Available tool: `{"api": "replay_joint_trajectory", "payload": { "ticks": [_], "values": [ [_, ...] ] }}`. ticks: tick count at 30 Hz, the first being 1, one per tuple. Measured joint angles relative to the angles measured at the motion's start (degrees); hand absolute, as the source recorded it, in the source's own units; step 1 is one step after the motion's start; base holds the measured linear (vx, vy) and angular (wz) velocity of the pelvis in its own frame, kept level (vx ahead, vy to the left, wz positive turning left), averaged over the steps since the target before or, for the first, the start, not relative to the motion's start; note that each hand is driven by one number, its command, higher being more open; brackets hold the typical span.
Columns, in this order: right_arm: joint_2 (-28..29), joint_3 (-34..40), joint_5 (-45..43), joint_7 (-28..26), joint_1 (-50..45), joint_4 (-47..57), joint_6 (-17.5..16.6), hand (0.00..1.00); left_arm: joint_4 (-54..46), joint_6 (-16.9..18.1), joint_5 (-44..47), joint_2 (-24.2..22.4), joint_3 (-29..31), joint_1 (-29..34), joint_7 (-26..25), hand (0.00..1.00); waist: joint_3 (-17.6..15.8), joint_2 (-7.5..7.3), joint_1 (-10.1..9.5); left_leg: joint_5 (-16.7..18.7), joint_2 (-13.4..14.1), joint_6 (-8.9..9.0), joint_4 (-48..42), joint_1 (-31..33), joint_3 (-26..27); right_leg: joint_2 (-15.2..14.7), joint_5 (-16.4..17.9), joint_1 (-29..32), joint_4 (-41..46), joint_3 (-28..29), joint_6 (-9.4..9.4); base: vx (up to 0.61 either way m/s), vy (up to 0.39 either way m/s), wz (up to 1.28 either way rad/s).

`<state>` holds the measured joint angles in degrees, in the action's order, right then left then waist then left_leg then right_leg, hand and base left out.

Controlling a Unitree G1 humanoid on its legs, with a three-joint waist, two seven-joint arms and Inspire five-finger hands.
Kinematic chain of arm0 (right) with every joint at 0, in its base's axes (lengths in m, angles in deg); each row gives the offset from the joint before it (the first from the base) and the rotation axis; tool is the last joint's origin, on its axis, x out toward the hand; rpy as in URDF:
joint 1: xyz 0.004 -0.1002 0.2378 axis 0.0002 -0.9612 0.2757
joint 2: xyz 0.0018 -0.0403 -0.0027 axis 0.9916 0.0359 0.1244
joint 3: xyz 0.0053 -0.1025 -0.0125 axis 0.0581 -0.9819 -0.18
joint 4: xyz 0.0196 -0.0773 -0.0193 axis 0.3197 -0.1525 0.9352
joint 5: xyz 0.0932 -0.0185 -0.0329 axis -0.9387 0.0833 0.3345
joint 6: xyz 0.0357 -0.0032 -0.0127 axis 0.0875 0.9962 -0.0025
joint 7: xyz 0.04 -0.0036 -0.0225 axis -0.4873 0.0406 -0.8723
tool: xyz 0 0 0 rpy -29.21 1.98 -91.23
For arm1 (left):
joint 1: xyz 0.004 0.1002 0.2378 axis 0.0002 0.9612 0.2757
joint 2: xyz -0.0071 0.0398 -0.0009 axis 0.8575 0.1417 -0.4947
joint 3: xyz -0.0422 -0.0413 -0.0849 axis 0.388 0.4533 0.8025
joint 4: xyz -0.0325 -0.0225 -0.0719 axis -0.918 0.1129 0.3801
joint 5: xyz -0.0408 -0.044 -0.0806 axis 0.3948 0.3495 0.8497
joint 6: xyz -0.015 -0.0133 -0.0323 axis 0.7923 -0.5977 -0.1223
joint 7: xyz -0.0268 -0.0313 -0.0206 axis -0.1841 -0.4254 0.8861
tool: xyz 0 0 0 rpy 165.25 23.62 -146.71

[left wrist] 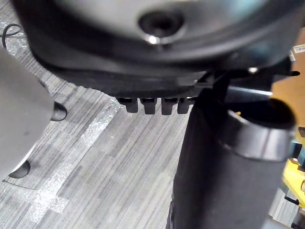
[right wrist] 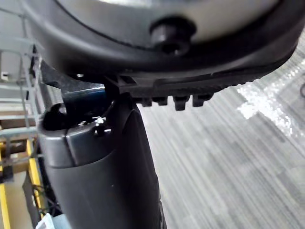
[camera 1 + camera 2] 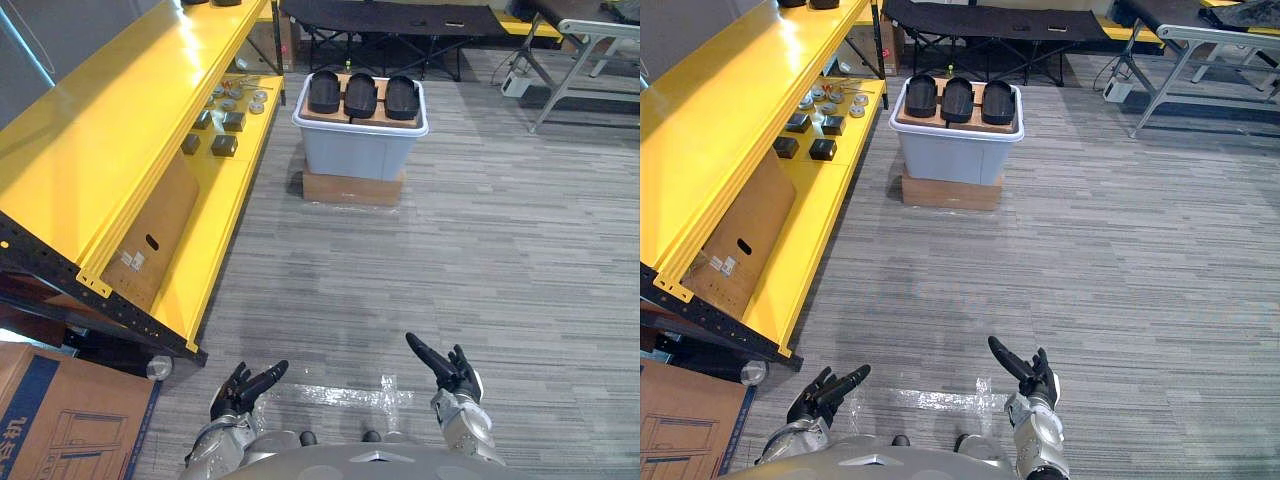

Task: Walk over and take three plastic housings, then place them on the shelf

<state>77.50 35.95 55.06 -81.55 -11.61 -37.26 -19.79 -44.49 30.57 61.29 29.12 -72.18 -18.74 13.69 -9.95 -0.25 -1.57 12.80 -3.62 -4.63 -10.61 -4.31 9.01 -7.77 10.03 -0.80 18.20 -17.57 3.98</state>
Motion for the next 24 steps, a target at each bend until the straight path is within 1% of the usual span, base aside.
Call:
{"api": "replay_joint_trajectory", "payload": {
  "ticks": [1, 2, 3, 4, 5, 6, 7, 8, 9, 10, 11, 12, 13, 14, 15, 16, 17, 18, 19, 20, 21, 22, 23, 24],
  "values": [
    [-0.1, -0.1, 0.2, -0.2, 0.4, -0.4, 1.0, 1.00, 0.0, -0.3, -0.2, 0.1, 0.1, -0.1, 0.5, 1.00, -0.6, 0.02, -0.07, 0.7, 0.1, -0.69, -1.2, 0.3, 0.6, -1.9, 0.3, 4.5, 9.5, -0.8, -0.33, -0.08, 0.062, -0.14],
    [-0.1, -0.6, 0.2, -0.4, 0.4, -0.9, 1.5, 1.00, 0.0, -0.8, -1.4, 0.7, 0.0, -0.1, 1.1, 1.00, -1.1, -0.41, 0.06, 1.2, 0.1, -1.29, -2.4, 0.7, 0.6, -4.5, -1.6, 10.2, 21.2, -1.0, -2.80, -0.03, 0.043, -0.06],
    [-0.1, -0.7, 0.2, -0.7, 0.4, -1.3, 1.8, 1.00, 0.0, -1.1, -2.1, 1.1, 0.0, -0.3, 1.3, 1.00, -1.5, -0.66, 0.31, 1.8, 0.2, -1.52, -3.5, 0.7, 0.3, -5.2, -1.4, 12.7, 25.2, -0.9, -3.41, 0.02, 0.049, 0.04],
    [-0.2, -1.1, 0.3, -1.2, 0.2, -2.2, 2.1, 1.00, 0.2, -1.4, -3.4, 1.6, -0.1, -0.5, 1.4, 1.00, -2.0, -0.80, 0.39, 2.8, 0.8, -1.89, -5.5, 0.7, 0.1, -5.4, -0.2, 15.1, 28.0, -0.8, -3.46, 0.07, 0.022, 0.04],
    [-0.2, -1.3, 0.3, -1.2, 0.1, -2.9, 2.3, 1.00, 0.6, -1.4, -4.4, 1.8, -0.1, -0.5, 1.5, 1.00, -2.3, -0.34, 0.39, 3.0, 1.3, -1.31, -6.6, 0.7, -0.1, -4.8, 0.4, 15.7, 26.1, -0.9, -2.94, 0.18, 0.011, 0.08],
    [-0.2, -1.5, 0.3, -1.3, -0.2, -2.9, 2.7, 1.00, 1.2, -1.4, -4.7, 2.3, -0.4, -1.0, 1.8, 1.00, -2.3, -0.38, 0.52, 3.6, 2.1, -0.71, -7.0, 0.3, -0.7, -2.8, 0.5, 15.6, 17.7, -0.5, -2.37, 0.19, -0.009, 0.12],
    [-0.2, -1.5, 0.3, -1.3, -0.2, -2.8, 3.0, 1.00, 1.1, -1.4, -4.8, 2.6, -0.6, -1.3, 2.1, 1.00, -2.4, -0.28, 0.54, 3.7, 2.6, -0.53, -6.9, 0.1, -1.0, -1.6, 0.0, 15.5, 13.0, -0.1, -1.68, 0.20, -0.026, 0.14],
    [-0.3, -1.6, 0.3, -1.5, -0.1, -2.8, 3.2, 1.00, 1.1, -1.4, -4.8, 2.7, -0.7, -1.7, 2.3, 1.00, -2.5, -0.12, 0.55, 3.7, 3.2, -0.35, -6.6, -0.3, -1.2, -0.3, -0.7, 15.1, 8.0, 0.2, -0.52, 0.18, -0.059, 0.17],
    [-0.5, -1.6, 0.3, -1.8, -0.3, -2.8, 3.3, 1.00, 1.1, -1.3, -5.0, 2.8, -0.8, -2.4, 2.5, 1.00, -2.7, -0.05, 0.56, 3.8, 3.7, 0.26, -6.0, -1.0, -1.8, 1.3, -2.8, 14.6, -0.1, 0.6, 1.38, 0.26, -0.098, 0.26],
    [-0.8, -1.5, 0.4, -2.4, -0.8, -2.8, 3.3, 1.00, 1.1, -1.0, -5.0, 2.9, -0.8, -2.9, 2.8, 1.00, -2.9, -0.49, 0.59, 4.0, 3.7, 0.83, -5.1, -2.3, -2.5, 1.9, -6.1, 13.9, -8.1, 0.8, 2.64, 0.33, -0.157, 0.37],
    [-1.0, -1.3, 0.5, -3.0, -1.3, -2.8, 3.6, 1.00, 1.1, -0.8, -5.0, 3.0, -0.8, -3.3, 3.1, 1.00, -3.5, -1.49, 0.60, 5.0, 3.2, 2.15, -5.0, -4.4, -3.2, 1.1, -7.6, 13.9, -11.3, 2.0, 2.99, 0.30, -0.160, 0.36],
    [-1.0, -1.1, 0.6, -3.3, -1.7, -2.8, 3.6, 1.00, 1.1, -0.8, -5.0, 3.1, -0.9, -3.4, 3.2, 1.00, -3.8, -1.90, 0.70, 5.8, 3.0, 2.67, -5.0, -5.3, -3.7, 0.7, -7.7, 13.7, -11.4, 2.4, 3.09, 0.37, -0.272, 0.37],
    [-1.0, -0.8, 1.0, -3.9, -2.5, -2.9, 3.7, 1.00, 1.1, -0.9, -5.1, 3.2, -1.0, -3.2, 3.2, 1.00, -3.8, -2.46, 0.80, 8.1, 3.2, 3.59, -5.5, -7.0, -4.5, 0.1, -8.7, 13.7, -10.4, 2.8, 2.26, 0.33, -0.256, 0.26],
    [-1.2, -0.3, 2.0, -4.1, -2.6, -2.9, 3.8, 1.00, 1.1, -0.9, -5.1, 3.2, -1.1, -3.2, 3.1, 1.00, -3.8, -2.01, 0.71, 10.2, 4.3, 3.98, -6.1, -8.0, -5.0, 0.5, -11.5, 14.0, -7.6, 2.6, 0.59, 0.42, -0.328, 0.29],
    [-1.8, 0.1, 2.3, -5.0, -2.7, -2.9, 4.2, 1.00, 1.1, -1.3, -5.0, 2.8, -1.4, -3.2, 3.1, 1.00, -2.8, -0.50, 1.04, 12.1, 6.6, 5.00, -6.3, -8.3, -5.7, 1.8, -11.5, 15.8, -2.7, 1.9, -1.49, 0.32, -0.232, 0.23],
    [-2.3, 0.1, 2.4, -5.4, -2.8, -2.9, 4.4, 1.00, 1.1, -1.6, -4.7, 2.6, -1.7, -3.1, 3.0, 1.00, -2.1, 0.56, 1.37, 12.7, 8.1, 5.53, -6.3, -8.3, -6.0, 2.5, -10.8, 16.6, -0.5, 1.1, -2.64, 0.45, -0.305, 0.36],
    [-3.6, 0.1, 2.6, -6.2, -3.2, -2.9, 4.5, 1.00, 1.6, -2.4, -3.6, 2.4, -1.8, -2.6, 3.0, 1.00, -0.2, 1.84, 1.77, 13.3, 10.2, 6.83, -6.9, -8.8, -6.2, 3.9, -9.8, 17.0, 1.9, -0.7, -4.51, 0.51, -0.316, 0.43],
    [-4.8, 0.9, 2.7, -6.3, -2.6, -3.8, 4.5, 1.00, 4.6, -2.9, -2.1, 1.5, -1.7, -4.5, 3.0, 1.00, -0.4, 3.41, 1.88, 12.5, 12.4, 7.79, -18.1, -4.1, -5.1, 4.4, -6.2, 17.0, 4.8, -2.3, -8.61, 0.52, -0.330, 0.38],
    [-5.5, 1.7, 2.7, -6.4, -2.0, -4.7, 4.5, 1.00, 6.4, -3.5, -0.9, 0.6, -1.5, -5.1, 2.8, 1.00, -0.3, 4.26, 1.76, 9.2, 14.5, 8.53, -28.3, 0.3, -4.2, 5.2, -4.6, 15.9, 5.0, -2.6, -8.67, 0.52, -0.339, 0.26],
    [-6.0, 1.9, 2.7, -6.4, -1.7, -4.8, 4.6, 1.00, 7.5, -3.7, -0.4, 0.1, -1.5, -5.1, 2.6, 1.00, -0.3, 5.24, 1.79, 5.5, 16.0, 8.87, -35.4, 3.5, -4.1, 6.2, -3.5, 14.5, 4.5, -2.9, -8.84, 0.52, -0.332, 0.13],
    [-6.5, 2.0, 2.7, -6.6, -1.7, -4.8, 4.5, 1.00, 7.8, -3.2, 0.6, -0.2, -0.3, -5.2, 2.2, 1.00, -0.8, 5.95, 1.81, 4.3, 18.8, 8.93, -46.1, 7.9, -4.2, 8.2, -2.4, 11.7, 3.2, -3.4, -9.18, 0.66, -0.346, 0.09],
    [-6.7, 2.4, 4.1, -7.2, -0.9, -6.5, 4.3, 1.00, 8.3, -3.2, 2.8, -0.3, 2.1, -5.6, 2.1, 1.00, -1.6, 6.65, 1.52, 4.6, 20.0, 8.50, -57.1, 12.3, -4.9, 10.6, -1.7, 5.0, -0.5, -3.6, -10.12, 0.56, -0.250, 0.01],
    [-6.6, 2.3, 4.9, -7.3, -0.4, -7.2, 4.3, 1.00, 8.4, -3.2, 3.1, -0.2, 3.0, -5.6, 2.1, 1.00, -1.8, 6.16, 1.24, 4.7, 19.0, 8.52, -57.8, 13.4, -4.7, 10.9, -1.5, 2.2, -2.1, -3.6, -10.13, 0.53, -0.215, -0.11],
    [-6.5, 2.2, 5.1, -7.5, -0.2, -7.7, 4.0, 1.00, 8.5, -3.1, 3.2, -0.1, 4.0, -5.5, 2.3, 1.00, -2.0, 5.12, 0.71, 4.8, 17.0, 8.57, -55.4, 14.7, -4.2, 10.9, -1.4, -1.1, -4.6, -3.0, -10.09, 0.48, -0.206, -0.32]
  ]
}}
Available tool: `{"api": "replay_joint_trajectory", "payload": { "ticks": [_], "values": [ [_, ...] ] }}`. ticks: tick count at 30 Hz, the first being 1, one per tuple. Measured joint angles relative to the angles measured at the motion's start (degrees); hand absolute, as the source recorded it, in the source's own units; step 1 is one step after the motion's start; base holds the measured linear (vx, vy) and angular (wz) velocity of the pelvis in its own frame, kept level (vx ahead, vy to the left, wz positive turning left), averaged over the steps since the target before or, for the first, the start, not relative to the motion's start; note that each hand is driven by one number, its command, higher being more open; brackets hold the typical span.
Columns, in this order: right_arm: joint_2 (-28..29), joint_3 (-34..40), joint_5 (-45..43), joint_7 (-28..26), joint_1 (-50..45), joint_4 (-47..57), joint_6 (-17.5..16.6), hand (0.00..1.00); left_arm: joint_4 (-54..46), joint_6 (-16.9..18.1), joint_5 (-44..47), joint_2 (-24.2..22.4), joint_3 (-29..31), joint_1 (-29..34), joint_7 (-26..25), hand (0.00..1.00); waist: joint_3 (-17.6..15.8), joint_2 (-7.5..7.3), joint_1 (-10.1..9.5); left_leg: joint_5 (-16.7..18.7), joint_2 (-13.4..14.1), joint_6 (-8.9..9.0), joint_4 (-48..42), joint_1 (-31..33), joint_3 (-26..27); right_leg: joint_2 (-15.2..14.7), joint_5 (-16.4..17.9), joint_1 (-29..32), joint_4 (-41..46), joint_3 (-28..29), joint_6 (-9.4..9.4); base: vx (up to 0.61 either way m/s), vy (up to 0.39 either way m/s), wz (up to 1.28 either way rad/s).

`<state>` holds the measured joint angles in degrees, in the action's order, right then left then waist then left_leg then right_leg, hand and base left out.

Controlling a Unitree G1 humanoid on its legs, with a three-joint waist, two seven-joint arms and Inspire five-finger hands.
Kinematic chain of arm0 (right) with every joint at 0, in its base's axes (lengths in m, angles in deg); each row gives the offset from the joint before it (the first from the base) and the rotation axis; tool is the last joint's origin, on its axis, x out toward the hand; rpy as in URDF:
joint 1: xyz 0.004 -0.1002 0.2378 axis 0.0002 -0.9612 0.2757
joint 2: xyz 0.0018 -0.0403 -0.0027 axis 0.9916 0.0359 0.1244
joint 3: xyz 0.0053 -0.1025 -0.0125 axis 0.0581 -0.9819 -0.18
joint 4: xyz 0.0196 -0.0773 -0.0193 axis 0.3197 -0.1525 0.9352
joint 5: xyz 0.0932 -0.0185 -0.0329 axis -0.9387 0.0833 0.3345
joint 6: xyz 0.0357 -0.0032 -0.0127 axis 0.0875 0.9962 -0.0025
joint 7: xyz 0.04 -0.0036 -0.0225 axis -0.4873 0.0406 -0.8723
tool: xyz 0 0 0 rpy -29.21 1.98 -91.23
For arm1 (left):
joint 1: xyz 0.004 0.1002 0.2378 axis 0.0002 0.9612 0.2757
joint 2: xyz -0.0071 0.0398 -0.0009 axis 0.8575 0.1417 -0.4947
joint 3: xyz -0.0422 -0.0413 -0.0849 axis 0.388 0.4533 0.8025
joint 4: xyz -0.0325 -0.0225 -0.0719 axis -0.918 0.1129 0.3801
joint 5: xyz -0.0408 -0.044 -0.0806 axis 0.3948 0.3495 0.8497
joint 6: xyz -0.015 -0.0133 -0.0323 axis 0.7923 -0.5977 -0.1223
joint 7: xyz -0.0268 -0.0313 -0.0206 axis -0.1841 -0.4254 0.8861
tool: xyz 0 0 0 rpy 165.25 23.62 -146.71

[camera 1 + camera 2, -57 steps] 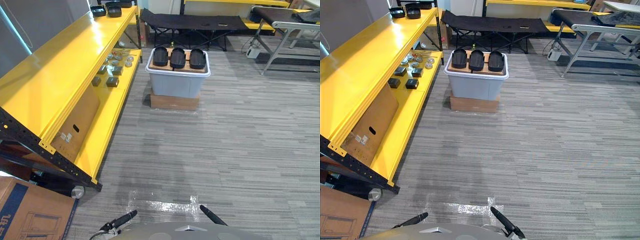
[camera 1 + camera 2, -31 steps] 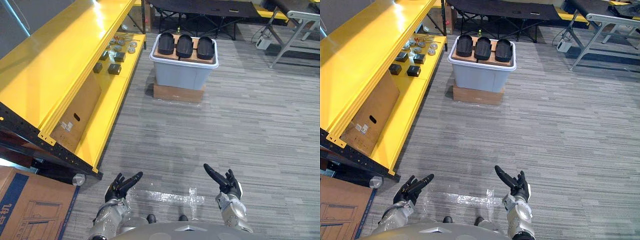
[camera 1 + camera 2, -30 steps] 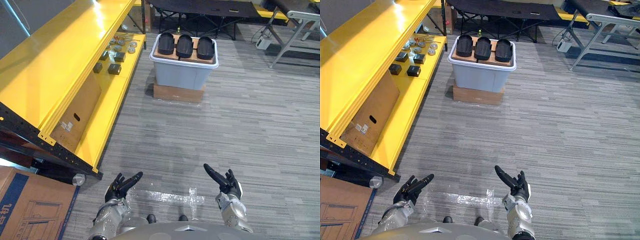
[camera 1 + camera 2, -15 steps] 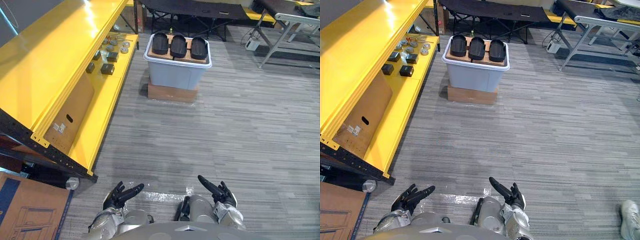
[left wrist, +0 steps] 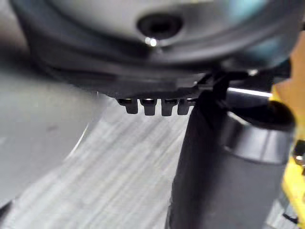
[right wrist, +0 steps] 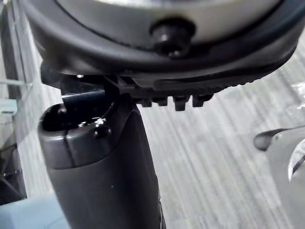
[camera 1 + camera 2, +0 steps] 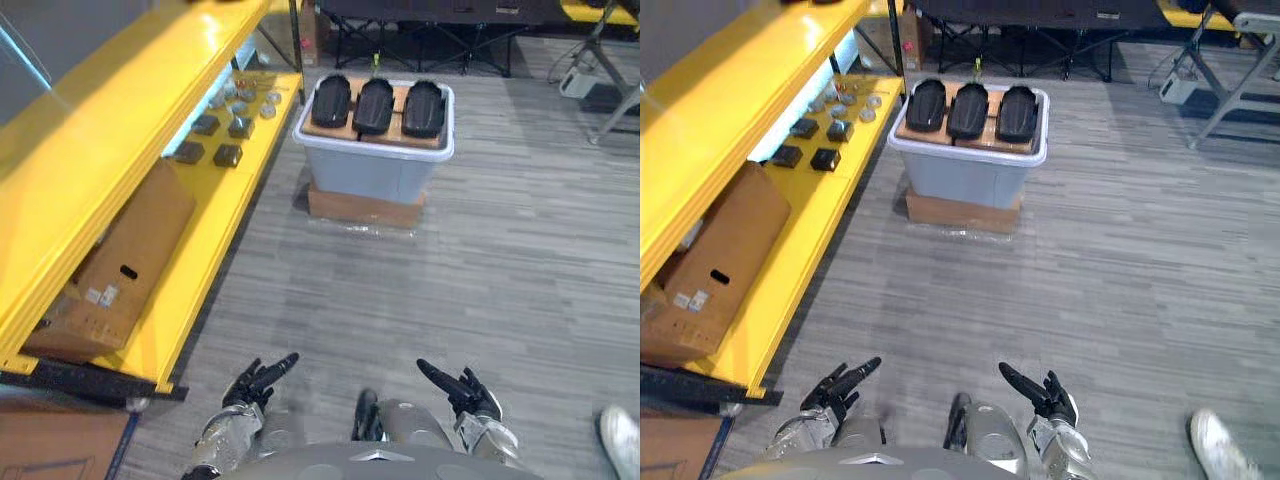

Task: Walk over and take three plastic housings, then place them on the shelf

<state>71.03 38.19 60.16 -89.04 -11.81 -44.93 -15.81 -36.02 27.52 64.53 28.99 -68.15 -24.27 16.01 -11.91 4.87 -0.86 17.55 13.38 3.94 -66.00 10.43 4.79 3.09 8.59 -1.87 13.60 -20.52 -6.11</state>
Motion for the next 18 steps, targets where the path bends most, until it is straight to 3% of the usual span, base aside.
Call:
{"api": "replay_joint_trajectory", "payload": {
  "ticks": [2, 4, 5, 7, 8, 9, 10, 11, 12, 13, 14, 15, 17, 18],
  "values": [
    [0.5, -0.1, 0.5, 0.2, 1.3, 0.5, -1.1, 1.00, 1.4, 0.1, -0.2, -0.7, 3.3, 0.8, 0.7, 1.00, -0.7, -1.89, -2.07, 0.1, -4.4, 0.17, 17.1, 3.5, 3.2, 0.1, -0.3, -6.1, -6.0, 3.0, 0.44, 0.50, -0.194, -0.58],
    [0.6, -0.5, 0.5, 1.1, 2.8, 0.9, -1.0, 1.00, 2.8, -1.0, -0.2, -1.3, 6.1, 1.1, 0.7, 1.00, -1.5, -2.73, -2.72, -1.8, -6.8, 0.41, 31.2, 5.4, 2.6, 0.1, -0.3, -8.0, -8.1, 4.7, 0.51, 0.42, -0.068, -0.53],
    [0.7, -1.2, 0.5, 2.0, 3.9, 1.0, -1.0, 1.00, 2.9, -1.6, 0.0, -1.1, 9.2, 1.5, 0.7, 1.00, -2.9, -3.25, -3.32, -7.0, -8.3, 1.23, 46.4, 5.7, 1.3, 0.3, -0.2, -10.1, -10.1, 6.2, 0.83, 0.50, -0.009, -0.55],
    [0.0, -1.5, 1.7, 2.7, 4.1, 1.1, -1.0, 1.00, 4.5, -1.8, 0.0, -1.0, 9.5, 2.0, 0.7, 1.00, -3.6, -2.57, -3.63, -11.2, -8.4, 2.12, 55.8, 6.4, 0.9, 1.5, 0.7, -12.9, -12.4, 7.1, 2.09, 0.45, 0.056, -0.29],
    [-0.7, -1.6, 2.0, 2.9, 3.6, 1.0, -0.8, 1.00, 5.7, -2.0, 0.2, -1.3, 10.1, 2.1, 1.2, 1.00, -3.6, -1.58, -3.65, -12.5, -8.1, 1.62, 57.2, 7.2, 2.2, 2.1, 2.8, -15.3, -12.7, 7.0, 2.51, 0.43, 0.155, 0.06],
    [-0.6, -1.6, 2.0, 3.3, 2.5, 0.8, -0.7, 1.00, 6.2, -2.0, 0.1, -0.9, 10.3, 1.6, 2.0, 1.00, -4.0, -1.77, -3.76, -16.8, -8.4, -0.16, 54.2, 7.3, 2.9, 1.5, 6.2, -17.1, -10.9, 6.9, 3.57, 0.45, 0.180, 0.15],
    [-0.4, -1.6, 2.0, 3.3, 2.2, 0.8, -0.5, 1.00, 6.0, -1.9, 0.0, -0.6, 10.3, 1.6, 2.2, 1.00, -4.1, -2.77, -3.80, -17.9, -9.1, -0.97, 52.3, 7.7, 3.4, 0.4, 8.2, -17.3, -9.2, 6.8, 4.23, 0.48, 0.194, 0.16],
    [-0.2, -1.7, 2.0, 3.2, 1.7, 0.7, -0.4, 1.00, 6.1, -2.0, -0.1, 0.0, 10.3, 1.7, 2.2, 1.00, -3.4, -4.77, -3.66, -18.3, -11.0, -3.06, 48.1, 8.4, 4.4, -2.5, 12.3, -16.6, -4.9, 6.2, 6.67, 0.65, 0.222, 0.03],
    [-0.4, -1.8, 2.0, 2.9, 1.6, -0.3, -0.6, 1.00, 6.8, -1.9, -0.8, 0.1, 10.3, 1.4, 2.1, 1.00, -3.0, -5.10, -3.59, -18.2, -12.1, -6.55, 44.8, 8.4, 4.9, -5.8, 14.9, -11.2, 10.8, 6.4, 10.21, 0.67, 0.213, -0.03],
    [0.1, -1.7, 1.9, 2.8, 2.4, -1.1, -0.6, 1.00, 7.0, -1.9, -0.8, 0.5, 10.3, 1.0, 2.1, 1.00, -2.9, -5.54, -3.64, -16.8, -12.6, -7.04, 44.3, 7.7, 5.5, -8.3, 14.3, -7.2, 20.5, 6.5, 11.25, 0.57, 0.157, -0.08],
    [0.6, -1.7, 1.6, 2.6, 2.9, -2.2, -0.6, 1.00, 7.0, -1.7, -0.9, 0.7, 10.1, 1.0, 2.2, 1.00, -2.8, -6.68, -3.65, -15.8, -13.6, -7.63, 44.5, 6.7, 6.0, -10.9, 11.4, -3.0, 29.6, 6.0, 13.30, 0.55, 0.135, 0.09],
    [1.9, -2.5, 1.4, 2.0, 3.4, -3.7, -0.6, 1.00, 7.0, -0.9, -1.6, 1.9, 9.2, 0.8, 2.1, 1.00, -3.5, -8.60, -3.15, -13.4, -15.6, -8.84, 45.3, 3.1, 5.7, -17.1, -0.2, 3.7, 46.0, 4.9, 10.75, 0.54, 0.122, 0.19],
    [2.8, -4.2, 1.5, 1.5, 3.4, -4.2, -0.6, 1.00, 6.4, 0.5, -2.0, 2.1, 7.3, 0.7, 2.1, 1.00, -3.7, -8.17, -2.97, -11.3, -15.6, -9.01, 45.4, -1.1, 4.4, -20.1, 4.4, 7.8, 50.4, 3.1, 7.15, 0.54, 0.092, 0.29],
    [3.1, -5.0, 1.6, 1.5, 3.4, -4.2, -0.6, 1.00, 5.9, 0.8, -2.0, 2.0, 6.5, 0.6, 2.0, 1.00, -3.7, -7.71, -2.75, -10.8, -15.3, -8.87, 46.1, -2.7, 3.7, -20.5, 5.9, 8.6, 48.8, 2.2, 7.27, 0.44, 0.045, 0.43]
  ]
}}
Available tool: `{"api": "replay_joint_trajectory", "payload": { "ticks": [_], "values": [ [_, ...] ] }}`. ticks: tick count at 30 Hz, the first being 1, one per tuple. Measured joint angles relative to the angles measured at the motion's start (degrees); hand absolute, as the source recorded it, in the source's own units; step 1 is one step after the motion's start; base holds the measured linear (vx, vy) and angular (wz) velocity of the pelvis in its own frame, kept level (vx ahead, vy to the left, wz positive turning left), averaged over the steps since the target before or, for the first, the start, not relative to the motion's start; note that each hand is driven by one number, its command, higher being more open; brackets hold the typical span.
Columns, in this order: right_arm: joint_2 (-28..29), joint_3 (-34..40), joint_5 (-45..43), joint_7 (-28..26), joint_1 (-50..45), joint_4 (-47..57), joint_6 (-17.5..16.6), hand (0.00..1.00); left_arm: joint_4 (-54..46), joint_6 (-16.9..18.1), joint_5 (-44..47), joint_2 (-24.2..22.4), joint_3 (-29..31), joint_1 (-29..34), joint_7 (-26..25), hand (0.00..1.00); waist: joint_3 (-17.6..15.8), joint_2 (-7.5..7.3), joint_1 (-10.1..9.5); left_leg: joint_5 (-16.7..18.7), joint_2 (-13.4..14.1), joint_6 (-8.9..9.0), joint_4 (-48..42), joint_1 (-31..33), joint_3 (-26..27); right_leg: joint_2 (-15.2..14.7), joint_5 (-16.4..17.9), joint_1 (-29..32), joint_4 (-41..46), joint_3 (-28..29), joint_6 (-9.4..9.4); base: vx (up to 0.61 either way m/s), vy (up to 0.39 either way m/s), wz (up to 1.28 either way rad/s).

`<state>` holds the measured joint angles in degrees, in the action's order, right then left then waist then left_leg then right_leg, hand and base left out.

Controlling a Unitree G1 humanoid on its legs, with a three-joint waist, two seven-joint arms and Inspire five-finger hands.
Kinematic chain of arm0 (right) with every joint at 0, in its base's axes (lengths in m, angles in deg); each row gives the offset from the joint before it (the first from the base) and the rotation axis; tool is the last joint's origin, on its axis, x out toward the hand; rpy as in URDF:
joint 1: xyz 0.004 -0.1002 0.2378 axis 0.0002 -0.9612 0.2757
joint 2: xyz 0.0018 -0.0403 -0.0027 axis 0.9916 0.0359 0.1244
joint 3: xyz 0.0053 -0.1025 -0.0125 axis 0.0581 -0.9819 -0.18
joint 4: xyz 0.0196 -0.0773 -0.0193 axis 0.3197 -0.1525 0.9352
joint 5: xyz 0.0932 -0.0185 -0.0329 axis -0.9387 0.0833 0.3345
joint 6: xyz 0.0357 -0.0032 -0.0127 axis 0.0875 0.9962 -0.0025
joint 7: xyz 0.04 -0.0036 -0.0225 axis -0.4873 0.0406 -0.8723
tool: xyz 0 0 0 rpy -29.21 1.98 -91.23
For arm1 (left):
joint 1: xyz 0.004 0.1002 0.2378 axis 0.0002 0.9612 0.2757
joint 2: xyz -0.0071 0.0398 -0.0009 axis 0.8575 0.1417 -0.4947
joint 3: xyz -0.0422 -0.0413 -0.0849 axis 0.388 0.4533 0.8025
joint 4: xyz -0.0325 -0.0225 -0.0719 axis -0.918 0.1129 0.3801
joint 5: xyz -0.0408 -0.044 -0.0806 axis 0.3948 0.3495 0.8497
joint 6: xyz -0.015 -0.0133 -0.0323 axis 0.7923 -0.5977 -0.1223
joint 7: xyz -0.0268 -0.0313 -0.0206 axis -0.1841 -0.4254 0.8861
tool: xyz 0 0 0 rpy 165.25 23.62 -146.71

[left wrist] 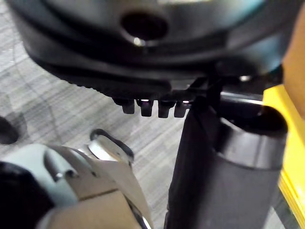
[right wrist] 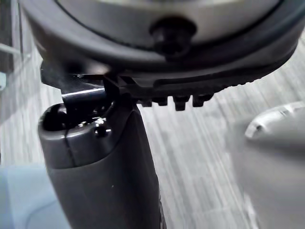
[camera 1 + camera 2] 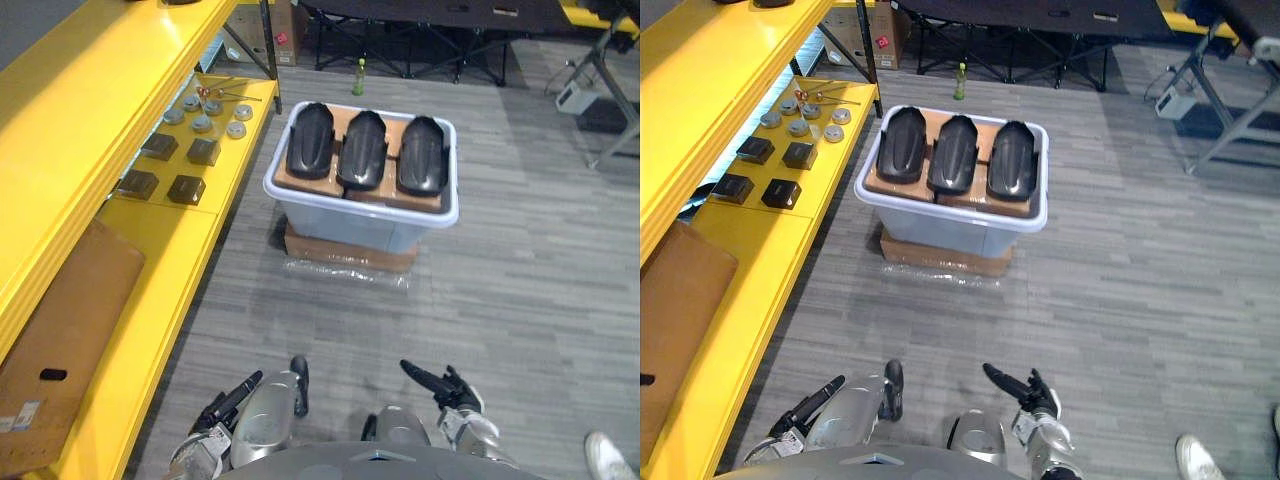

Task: Walk over and take three plastic housings, then place them on the shelf

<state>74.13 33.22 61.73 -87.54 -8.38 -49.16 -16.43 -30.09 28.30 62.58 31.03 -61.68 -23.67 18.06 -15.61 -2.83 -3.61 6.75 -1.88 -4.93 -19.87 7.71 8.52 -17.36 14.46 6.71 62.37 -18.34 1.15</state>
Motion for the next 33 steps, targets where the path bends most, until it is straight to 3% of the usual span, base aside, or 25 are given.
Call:
{"api": "replay_joint_trajectory", "payload": {
  "ticks": [2, 3, 4, 5, 6, 7, 8, 11, 15, 17, 18, 19, 20, 23, 25, 26, 28, 31, 33],
  "values": [
    [-0.5, -0.9, -0.1, 1.0, 0.3, 0.6, -0.5, 1.00, -2.5, 0.6, 0.0, -0.9, -2.3, -0.5, 0.1, 1.00, 0.1, 2.19, 0.73, 0.1, 2.5, 0.42, 4.5, -5.9, -2.3, 2.3, 2.0, 0.9, -18.9, -2.7, 1.49, 0.46, -0.001, 0.43],
    [-0.7, -0.9, -0.1, 1.0, 0.6, 0.7, -0.7, 1.00, -2.9, 1.1, 0.0, -1.1, -2.8, -0.5, 0.1, 1.00, 0.4, 2.86, 0.62, 0.3, 3.5, 1.13, 5.1, -6.8, -2.5, 3.5, 1.5, 1.1, -25.1, -2.6, 2.30, 0.53, -0.051, 0.27],
    [-0.5, -1.2, -0.1, 0.9, 1.0, 0.8, -1.4, 1.00, -3.5, 1.7, 0.1, -1.2, -3.6, -0.7, 0.4, 1.00, 0.5, 3.10, 0.84, 0.9, 4.6, 2.27, 5.4, -8.0, -3.4, 5.8, -0.8, 1.2, -37.2, -1.0, 4.56, 0.40, -0.072, 0.28],
    [-0.1, -1.4, -0.1, 0.8, 0.9, 0.8, -1.7, 1.00, -3.6, 2.3, 0.5, -0.9, -4.6, -0.8, 0.8, 1.00, 0.6, 2.91, 0.93, 1.8, 4.7, 3.64, 5.3, -8.6, -4.1, 6.6, -4.9, 1.2, -45.2, 1.5, 4.54, 0.39, -0.149, 0.52],
    [0.6, -1.7, -0.1, 0.7, 0.4, 0.8, -1.7, 1.00, -3.7, 2.6, 1.3, -0.6, -5.1, -0.8, 1.1, 1.00, 1.4, 0.71, 0.93, 3.4, 4.1, 5.13, 5.0, -9.6, -5.0, 6.6, -12.6, 1.2, -51.4, 4.7, 4.68, 0.38, -0.241, 0.69],
    [2.1, -1.9, 0.0, 0.6, -0.8, 0.7, -1.7, 1.00, -3.8, 2.7, 1.6, 1.3, -5.4, -0.6, 1.3, 1.00, 2.0, -1.91, 0.74, 5.7, 2.5, 6.31, 4.8, -10.8, -6.6, 5.9, -22.1, 1.2, -52.2, 7.0, 3.86, 0.38, -0.299, 0.62],
    [1.7, -1.9, 0.1, 0.5, -0.6, 0.4, -1.7, 1.00, -2.7, 2.8, 1.7, 0.6, -5.2, -1.4, 0.9, 1.00, 1.7, -1.01, 0.59, 7.0, 3.1, 6.99, 4.1, -11.6, -7.6, 6.1, -19.9, 0.6, -50.4, 5.9, 2.98, 0.32, -0.303, 0.39],
    [0.4, -1.9, 0.1, 0.0, -0.5, 0.7, -2.3, 1.00, -2.5, 2.8, 3.8, -1.9, -5.2, -0.4, -0.1, 1.00, 3.4, 3.47, 0.81, 9.4, 7.6, 8.77, 2.8, -11.1, -8.2, 10.6, -18.3, -1.4, -53.5, 5.0, 2.22, 0.27, -0.196, 0.06],
    [-0.3, -1.9, 0.0, 1.3, -2.3, 3.0, -2.4, 1.00, -1.6, 3.1, 5.7, -2.8, -5.2, -0.3, -1.2, 1.00, 3.5, 5.50, 1.61, 11.3, 11.5, 11.28, 1.6, -11.2, -8.9, 13.5, -13.1, -1.3, -51.0, 3.3, 0.24, 0.15, -0.100, 0.10],
    [-0.4, -1.9, 0.0, 1.7, -3.6, 5.0, -2.6, 1.00, -1.8, 4.2, 5.7, -2.6, -4.7, -0.5, -1.1, 1.00, 3.3, 5.41, 1.85, 11.0, 12.1, 12.56, -5.6, -7.6, -8.6, 13.7, -12.3, -1.7, -51.1, 2.6, 0.07, 0.14, -0.055, 0.18],
    [-0.8, -1.9, 0.1, 1.9, -4.9, 6.5, -2.6, 1.00, -1.8, 4.7, 5.6, -2.6, -4.6, -1.3, -1.1, 1.00, 3.0, 5.33, 2.25, 8.8, 12.5, 14.41, -13.5, -3.3, -6.5, 13.4, -12.4, -2.7, -52.2, 2.6, -0.14, 0.16, -0.054, 0.14],
    [-0.9, -1.8, 0.3, 2.1, -5.6, 7.6, -2.6, 1.00, -1.9, 4.9, 5.6, -2.2, -4.6, -1.7, -1.1, 1.00, 2.2, 5.00, 2.59, 6.8, 12.7, 14.38, -16.6, -1.9, -5.5, 12.5, -12.6, -3.9, -52.9, 2.7, -0.47, 0.15, -0.033, 0.06],
    [-1.0, -1.7, 0.3, 2.4, -6.1, 8.1, -2.6, 1.00, -1.8, 4.9, 5.6, -2.0, -4.7, -1.8, -1.1, 1.00, 1.6, 4.38, 2.57, 7.2, 12.6, 14.06, -16.4, -2.1, -4.2, 11.9, -12.6, -4.6, -53.4, 2.8, -0.41, 0.11, 0.002, 0.08],
    [-1.3, -1.5, 0.3, 3.4, -9.5, 14.9, -2.8, 1.00, -1.6, 4.9, 5.5, -1.7, -6.5, -2.7, -0.6, 1.00, 1.3, 5.24, 4.79, 7.2, 12.7, 13.40, -3.0, -2.1, -0.5, 9.7, -13.6, -4.8, -55.0, 2.5, 1.23, 0.12, 0.065, 0.03],
    [-1.3, -1.7, 0.8, 4.5, -10.8, 18.2, -2.9, 1.00, -1.5, 4.3, 5.3, -1.4, -7.6, -3.4, -0.6, 1.00, 1.4, 5.66, 5.74, -0.1, 12.9, 13.87, 5.8, -2.7, -0.4, 9.7, -14.0, -4.1, -55.2, 3.6, 2.73, 0.12, 0.213, -0.31],
    [0.8, -2.9, 2.2, 5.4, -12.7, 22.1, -3.6, 1.00, -1.6, 3.7, 4.9, -0.4, -8.7, -5.2, -0.6, 1.00, 0.6, 2.78, 5.54, -0.4, 10.8, 13.07, 7.5, -4.2, 1.5, 8.3, -14.8, -3.9, -56.5, 5.7, 4.13, 0.11, 0.269, -0.54],
    [1.8, -5.4, 2.6, 5.6, -16.1, 27.5, -4.9, 1.00, -1.7, 3.4, 3.2, 0.8, -9.4, -5.7, -0.7, 1.00, 0.3, 0.90, 5.72, 0.8, 9.8, 11.83, 7.0, -4.2, 3.2, 7.3, -15.5, -3.7, -57.6, 7.0, 5.10, 0.07, 0.175, -0.39],
    [1.8, -7.0, 2.5, 6.2, -19.2, 33.2, -7.5, 1.00, -1.8, 3.5, 2.9, 0.9, -10.5, -5.1, -1.4, 1.00, 0.5, 0.59, 6.27, 2.9, 9.4, 11.07, 4.6, -4.3, 5.2, 6.8, -15.9, -3.9, -58.5, 9.1, 5.79, 0.08, 0.112, -0.34],
    [2.1, -7.6, -0.3, 5.2, -22.3, 43.2, -9.9, 1.00, -1.0, 3.5, 2.1, 1.2, -10.5, -4.9, -1.7, 1.00, 0.5, 0.77, 7.22, 3.7, 9.6, 10.74, 3.1, -4.4, 6.3, 6.8, -16.1, -4.0, -58.9, 10.4, 6.08, 0.05, 0.053, -0.33]
  ]
}}
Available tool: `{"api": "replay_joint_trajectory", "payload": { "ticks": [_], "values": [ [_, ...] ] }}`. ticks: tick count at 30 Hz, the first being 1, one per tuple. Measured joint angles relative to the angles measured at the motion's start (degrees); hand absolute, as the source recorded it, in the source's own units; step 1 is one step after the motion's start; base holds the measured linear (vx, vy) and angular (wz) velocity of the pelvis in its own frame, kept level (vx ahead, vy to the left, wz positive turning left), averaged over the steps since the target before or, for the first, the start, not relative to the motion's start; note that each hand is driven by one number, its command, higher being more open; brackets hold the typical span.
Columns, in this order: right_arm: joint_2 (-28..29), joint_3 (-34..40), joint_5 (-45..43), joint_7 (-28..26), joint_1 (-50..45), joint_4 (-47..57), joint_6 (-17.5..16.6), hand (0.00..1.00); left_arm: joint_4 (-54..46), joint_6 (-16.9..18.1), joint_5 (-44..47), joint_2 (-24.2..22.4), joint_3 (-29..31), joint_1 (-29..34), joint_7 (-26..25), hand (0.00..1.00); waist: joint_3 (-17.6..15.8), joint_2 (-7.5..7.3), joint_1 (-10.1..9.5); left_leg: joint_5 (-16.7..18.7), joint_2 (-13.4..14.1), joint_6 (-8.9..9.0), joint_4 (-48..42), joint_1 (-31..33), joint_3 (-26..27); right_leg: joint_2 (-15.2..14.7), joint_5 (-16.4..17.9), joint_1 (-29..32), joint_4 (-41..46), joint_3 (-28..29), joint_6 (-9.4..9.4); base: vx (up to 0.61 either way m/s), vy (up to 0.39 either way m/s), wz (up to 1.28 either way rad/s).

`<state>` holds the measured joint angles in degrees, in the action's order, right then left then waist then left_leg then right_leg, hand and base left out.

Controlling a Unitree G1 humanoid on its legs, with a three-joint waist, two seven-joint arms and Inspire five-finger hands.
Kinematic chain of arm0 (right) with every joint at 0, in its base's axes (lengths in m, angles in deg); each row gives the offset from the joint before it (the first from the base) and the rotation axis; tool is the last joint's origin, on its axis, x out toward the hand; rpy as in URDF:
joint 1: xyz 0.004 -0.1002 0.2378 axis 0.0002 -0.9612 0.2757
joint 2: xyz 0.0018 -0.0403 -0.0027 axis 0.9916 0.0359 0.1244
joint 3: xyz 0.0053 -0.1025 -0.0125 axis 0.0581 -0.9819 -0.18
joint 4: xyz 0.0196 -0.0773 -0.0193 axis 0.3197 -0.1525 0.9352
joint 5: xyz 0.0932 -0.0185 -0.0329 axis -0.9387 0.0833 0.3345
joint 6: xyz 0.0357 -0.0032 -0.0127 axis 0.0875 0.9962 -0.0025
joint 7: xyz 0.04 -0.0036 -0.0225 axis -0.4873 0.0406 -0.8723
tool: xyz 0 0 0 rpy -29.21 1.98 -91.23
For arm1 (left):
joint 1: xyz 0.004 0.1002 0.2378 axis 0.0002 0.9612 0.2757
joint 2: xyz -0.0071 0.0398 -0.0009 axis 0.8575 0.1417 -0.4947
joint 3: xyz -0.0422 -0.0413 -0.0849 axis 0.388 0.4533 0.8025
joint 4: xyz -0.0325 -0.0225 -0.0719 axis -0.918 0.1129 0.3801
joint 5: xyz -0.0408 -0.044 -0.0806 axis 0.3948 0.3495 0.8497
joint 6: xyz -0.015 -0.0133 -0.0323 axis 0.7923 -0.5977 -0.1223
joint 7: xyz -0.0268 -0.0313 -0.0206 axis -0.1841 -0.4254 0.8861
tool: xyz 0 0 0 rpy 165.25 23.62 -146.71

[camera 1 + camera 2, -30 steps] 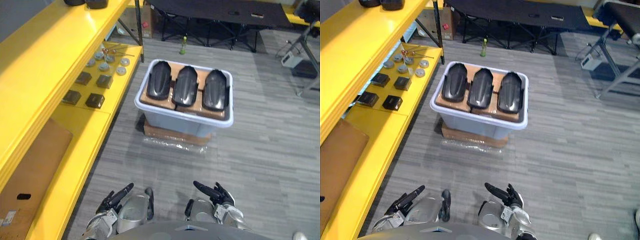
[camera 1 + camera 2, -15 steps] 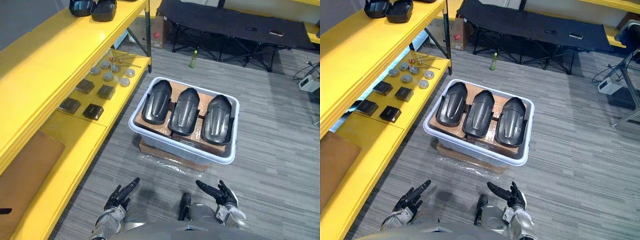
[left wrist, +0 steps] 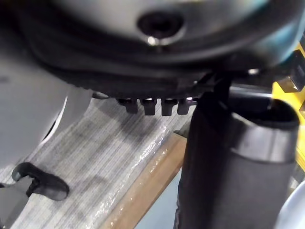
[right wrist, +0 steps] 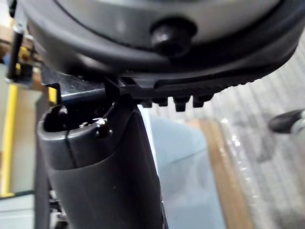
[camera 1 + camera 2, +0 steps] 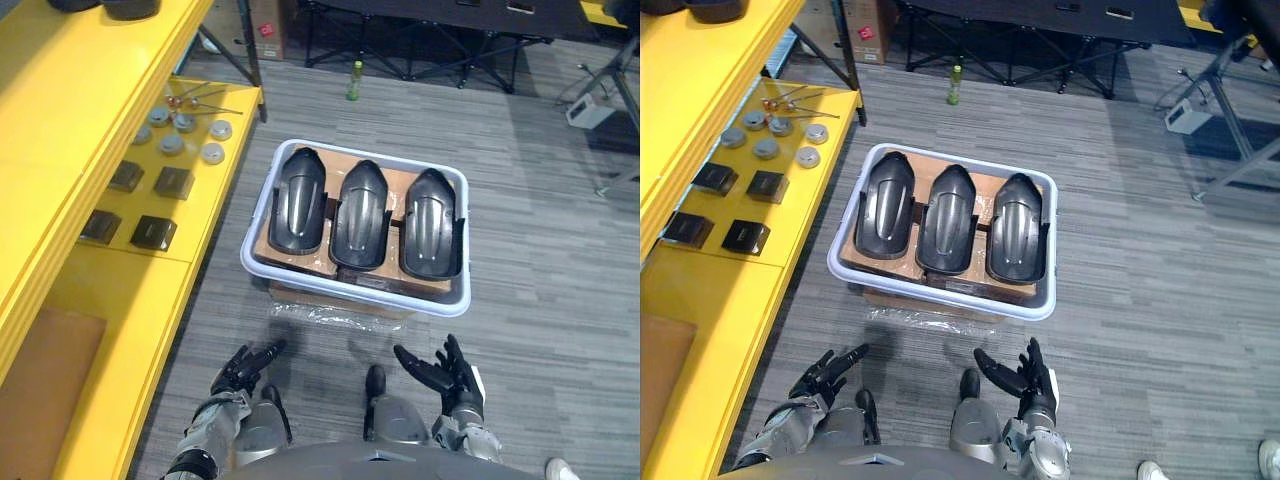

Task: Walk over and take three plastic housings, then place them on the shelf

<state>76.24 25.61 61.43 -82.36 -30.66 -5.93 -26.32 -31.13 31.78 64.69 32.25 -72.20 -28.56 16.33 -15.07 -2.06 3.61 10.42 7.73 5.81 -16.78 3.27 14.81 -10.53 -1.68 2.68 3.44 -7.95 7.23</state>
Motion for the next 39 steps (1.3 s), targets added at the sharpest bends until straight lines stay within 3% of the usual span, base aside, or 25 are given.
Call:
{"api": "replay_joint_trajectory", "payload": {
  "ticks": [4, 8, 10, 11, 15, 18, 22, 27, 32, 39],
  "values": [
    [0.1, 0.7, -4.9, -3.8, -3.0, 13.8, -5.6, 1.00, 1.8, 0.2, -1.1, 0.7, 0.0, 0.5, 0.2, 1.00, 0.4, -0.35, 0.40, 1.8, 1.4, 0.73, -1.2, -2.4, 1.4, 1.5, -0.2, -2.1, -0.7, 0.8, 0.15, 0.04, 0.012, -0.23],
    [0.0, 2.7, -6.0, -5.6, -2.9, 16.5, -7.0, 1.00, 2.2, 0.3, -2.8, 1.6, 0.0, 1.1, 1.1, 1.00, 1.4, -1.13, 0.97, 2.1, 2.0, 1.06, -1.2, -2.9, 2.0, 2.0, -0.2, -2.2, -0.8, 1.3, 0.13, 0.00, -0.003, -0.10],
    [-0.1, 3.7, -5.8, -5.0, -2.9, 16.5, -6.1, 1.00, 2.1, 0.3, -3.3, 1.7, 0.1, 1.7, 1.5, 1.00, 1.6, -1.13, 1.24, 2.4, 2.2, 1.08, -1.2, -3.5, 2.4, 2.0, -0.2, -2.5, -0.8, 1.7, 0.12, -0.02, 0.021, -0.13],
    [-0.6, 5.4, -4.2, -3.6, -2.9, 16.6, -2.6, 1.00, 2.1, 0.3, -3.4, 1.9, 0.2, 2.3, 1.6, 1.00, 1.9, -0.73, 1.31, 3.4, 3.0, 1.42, -1.8, -3.9, 2.8, 2.6, -0.4, -2.9, -1.1, 2.1, -0.13, -0.03, 0.030, -0.18],
    [-3.1, 8.0, -3.6, 0.9, -1.3, 15.6, 2.5, 1.00, 1.5, 0.3, -3.4, 2.1, 0.1, 2.7, 1.6, 1.00, 2.0, -0.57, 1.25, 4.1, 3.6, 1.36, -3.3, -2.8, 2.8, 3.0, -1.4, -3.0, -2.6, 2.1, -0.19, -0.05, 0.024, -0.08],
    [-5.0, 10.0, -3.7, 4.6, 3.1, 13.8, 3.9, 1.00, 0.8, 0.2, -3.4, 2.2, 0.2, 2.7, 1.4, 1.00, 2.0, -0.36, 1.00, 4.2, 3.8, 1.15, -4.3, -0.7, 2.3, 3.1, -2.2, -1.8, -2.9, 1.8, -0.26, -0.06, 0.021, 0.03],
    [-8.6, 14.1, -3.6, 9.4, 13.3, 8.4, 4.6, 1.00, -1.4, -0.6, -3.4, 2.2, 0.3, 2.8, 1.0, 1.00, 1.3, 0.18, -0.88, 3.8, 3.4, 0.58, -5.0, 1.5, -0.2, 2.9, -2.7, -1.6, -3.5, -0.3, -0.16, -0.05, 0.017, 0.27],
    [-15.3, 14.9, -3.8, 13.1, 27.0, 2.2, 6.4, 1.00, -3.3, -1.6, -3.4, 2.3, 1.7, 2.6, 1.1, 1.00, -2.8, 0.88, -3.01, 1.9, 2.1, 0.22, -4.9, 6.0, -4.0, 2.4, -3.1, 0.4, -3.4, -3.5, -0.36, -0.05, -0.009, 0.39],
    [-22.2, 16.7, -3.8, 13.5, 38.5, -9.5, 10.0, 1.00, -3.8, -2.1, -2.8, 1.8, 1.7, 2.5, 1.8, 1.00, -7.9, 3.02, -5.18, -0.4, 0.4, -0.18, -4.1, 8.6, -7.3, 1.4, -3.2, 1.7, -2.3, -6.4, -0.51, -0.01, 0.002, 0.35],
    [-31.0, 16.2, -1.6, 13.4, 48.9, -28.2, 12.7, 1.00, -4.6, -1.0, -1.3, 1.8, 0.6, 2.3, 2.3, 1.00, -11.5, 4.83, -5.66, -1.9, -2.4, -1.44, -4.2, 12.8, -11.1, -1.5, -1.4, 5.7, 3.0, -9.7, -0.44, -0.04, 0.041, 0.29]
  ]
}}
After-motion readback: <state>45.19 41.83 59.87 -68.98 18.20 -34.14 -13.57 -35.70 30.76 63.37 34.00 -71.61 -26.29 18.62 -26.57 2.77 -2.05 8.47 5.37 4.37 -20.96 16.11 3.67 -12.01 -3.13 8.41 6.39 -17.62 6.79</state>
